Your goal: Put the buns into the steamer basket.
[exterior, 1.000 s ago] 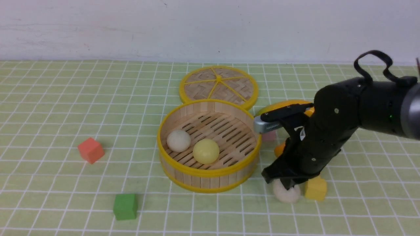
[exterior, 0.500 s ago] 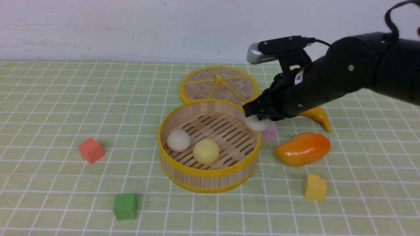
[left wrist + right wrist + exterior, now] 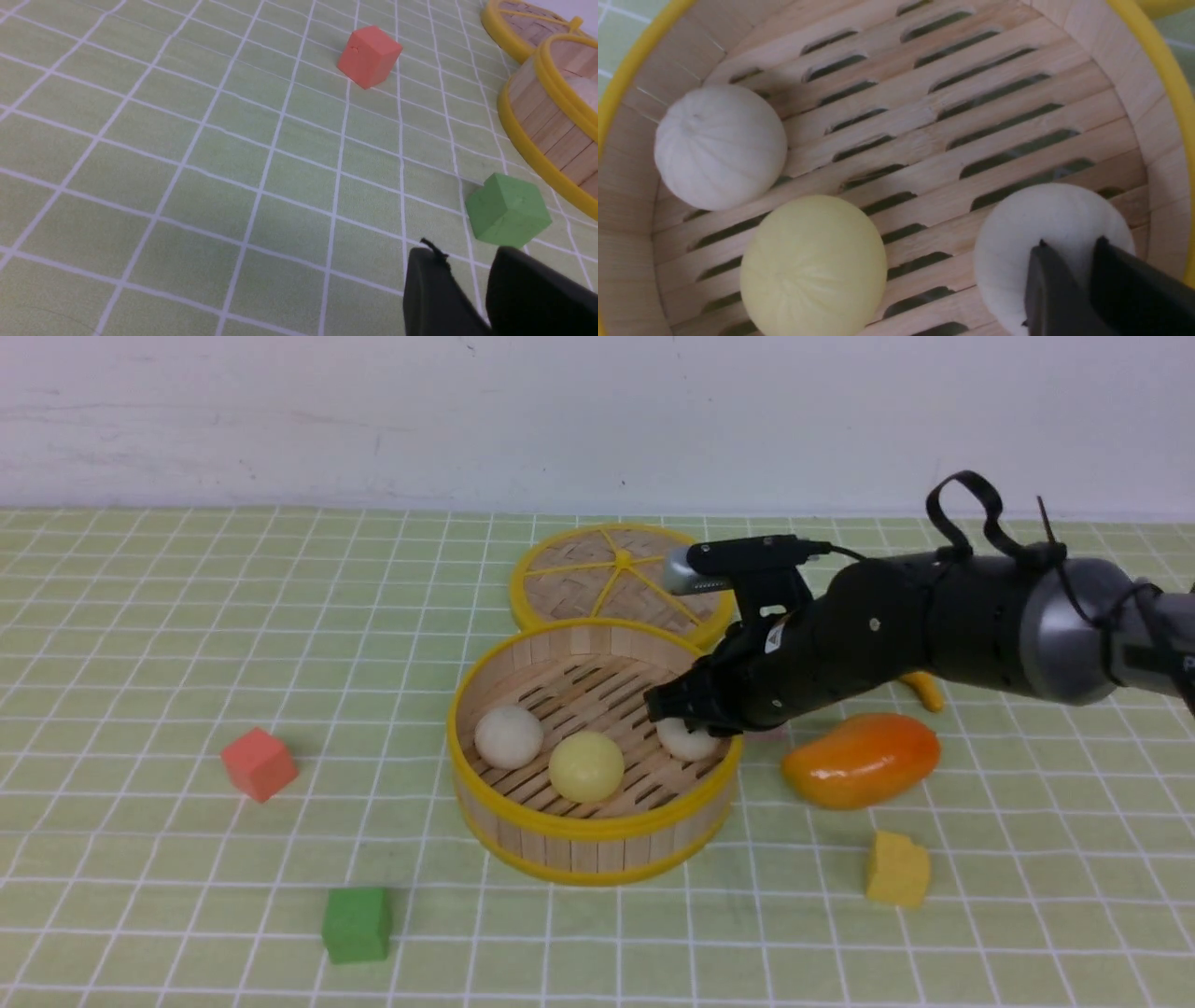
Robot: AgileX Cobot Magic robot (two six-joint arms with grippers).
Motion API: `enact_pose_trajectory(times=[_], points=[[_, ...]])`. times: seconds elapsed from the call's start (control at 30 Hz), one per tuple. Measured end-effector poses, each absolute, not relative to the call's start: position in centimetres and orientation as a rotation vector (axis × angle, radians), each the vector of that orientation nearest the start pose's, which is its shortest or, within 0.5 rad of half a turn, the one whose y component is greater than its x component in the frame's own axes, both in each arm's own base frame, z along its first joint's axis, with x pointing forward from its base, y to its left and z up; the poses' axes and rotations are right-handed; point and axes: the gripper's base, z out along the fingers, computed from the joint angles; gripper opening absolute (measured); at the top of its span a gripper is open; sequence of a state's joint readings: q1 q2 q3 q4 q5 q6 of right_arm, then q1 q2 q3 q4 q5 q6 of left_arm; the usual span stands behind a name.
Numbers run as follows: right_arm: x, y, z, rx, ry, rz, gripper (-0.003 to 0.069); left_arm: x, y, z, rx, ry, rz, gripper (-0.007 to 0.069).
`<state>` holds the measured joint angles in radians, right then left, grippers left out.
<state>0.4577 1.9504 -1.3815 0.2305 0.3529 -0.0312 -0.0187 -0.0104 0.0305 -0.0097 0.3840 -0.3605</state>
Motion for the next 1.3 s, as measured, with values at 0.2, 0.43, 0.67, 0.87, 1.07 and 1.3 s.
enact_pose_trajectory(times=[0.2,0.43,0.67,0.87,1.07,1.3], points=[[38.2,19.8,21.6,-0.345,2.414,0.413,0.0276,5.2,-0.1,16.9,-0.328,1.868,-0.268,0.0193],[35.6,18.8,26.5,-0.332,2.451,0.465,0.0313,5.2,-0.1,16.9,-0.328,1.868,-0.268,0.0196],[30.5,16.3,31.0,-0.385,2.465,0.440,0.0305,5.2,-0.1,16.9,-0.328,1.868,-0.268,0.0196],[25.6,13.7,32.0,-0.353,2.453,0.417,0.0232,5.2,-0.1,16.9,-0.328,1.868,-0.268,0.0200],[19.3,10.4,30.0,-0.349,2.446,0.408,0.0053,5.2,-0.1,16.9,-0.328,1.868,-0.268,0.0200],[13.6,7.7,28.7,-0.332,2.367,0.437,-0.0020,5.2,-0.1,16.9,-0.328,1.868,-0.268,0.0204]])
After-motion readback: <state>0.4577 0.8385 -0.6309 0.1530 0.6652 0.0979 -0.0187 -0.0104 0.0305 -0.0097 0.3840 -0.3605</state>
